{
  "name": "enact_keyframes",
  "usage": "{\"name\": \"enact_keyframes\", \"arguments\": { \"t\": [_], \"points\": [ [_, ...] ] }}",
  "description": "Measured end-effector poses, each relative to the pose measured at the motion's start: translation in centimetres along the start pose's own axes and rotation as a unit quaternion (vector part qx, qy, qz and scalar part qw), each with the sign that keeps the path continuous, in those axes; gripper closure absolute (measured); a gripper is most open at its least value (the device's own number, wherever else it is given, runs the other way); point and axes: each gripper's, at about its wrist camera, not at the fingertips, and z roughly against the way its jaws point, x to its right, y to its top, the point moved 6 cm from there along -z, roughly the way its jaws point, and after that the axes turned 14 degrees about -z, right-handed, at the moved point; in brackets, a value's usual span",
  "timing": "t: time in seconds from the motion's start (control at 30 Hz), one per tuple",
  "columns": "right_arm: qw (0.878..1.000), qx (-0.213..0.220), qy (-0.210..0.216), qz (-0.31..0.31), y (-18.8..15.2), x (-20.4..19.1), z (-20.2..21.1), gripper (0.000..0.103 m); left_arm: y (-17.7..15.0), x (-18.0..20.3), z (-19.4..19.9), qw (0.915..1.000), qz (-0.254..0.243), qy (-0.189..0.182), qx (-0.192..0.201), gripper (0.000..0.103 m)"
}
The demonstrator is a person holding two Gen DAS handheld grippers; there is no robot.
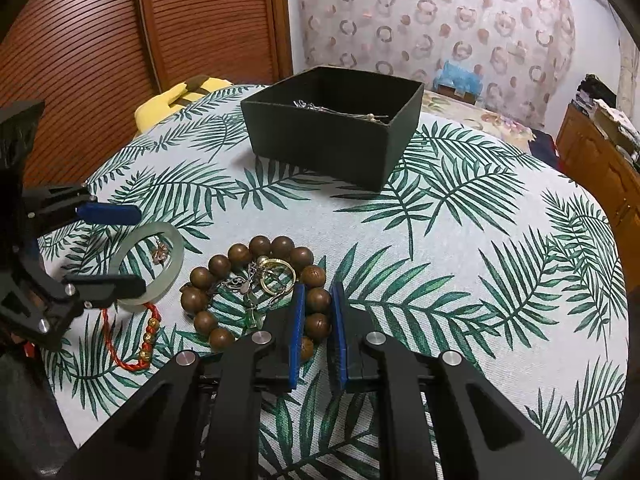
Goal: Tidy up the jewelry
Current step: 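Move the left gripper over the jade bangle while the right gripper reaches the wooden bead bracelet, then grasp the jade bangle with the left gripper while the right gripper grasps the wooden bead bracelet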
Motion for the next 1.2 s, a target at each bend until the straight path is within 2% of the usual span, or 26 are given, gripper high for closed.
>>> {"name": "enact_keyframes", "arguments": {
  "t": [0.37, 0.43, 0.57, 0.8, 1.2],
  "points": [
    [1.0, 0.001, -0.001, -0.005, 0.1, 0.3, 0.1, 0.088, -0.1, 0.7, -0.7, 0.9994, -0.027, 0.021, -0.008, 0.028],
    [1.0, 0.001, 0.0, -0.005, 0.1, 0.3, 0.1, 0.088, 0.0, 0.8, -0.7, 0.9993, -0.031, 0.019, -0.006, 0.034],
    [1.0, 0.001, 0.0, -0.005, 0.1, 0.3, 0.1, 0.088, 0.0, 0.8, -0.5, 0.9994, -0.032, 0.016, -0.004, 0.034],
    [1.0, 0.001, 0.0, -0.006, 0.1, 0.3, 0.1, 0.088, 0.7, 0.2, 1.0, 0.9993, -0.014, 0.018, 0.029, 0.034],
    [1.0, 0.002, 0.001, -0.006, 0.1, 0.2, 0.1, 0.088, 2.4, -0.9, 2.9, 0.9973, 0.008, 0.034, 0.064, 0.034]
  ]
}}
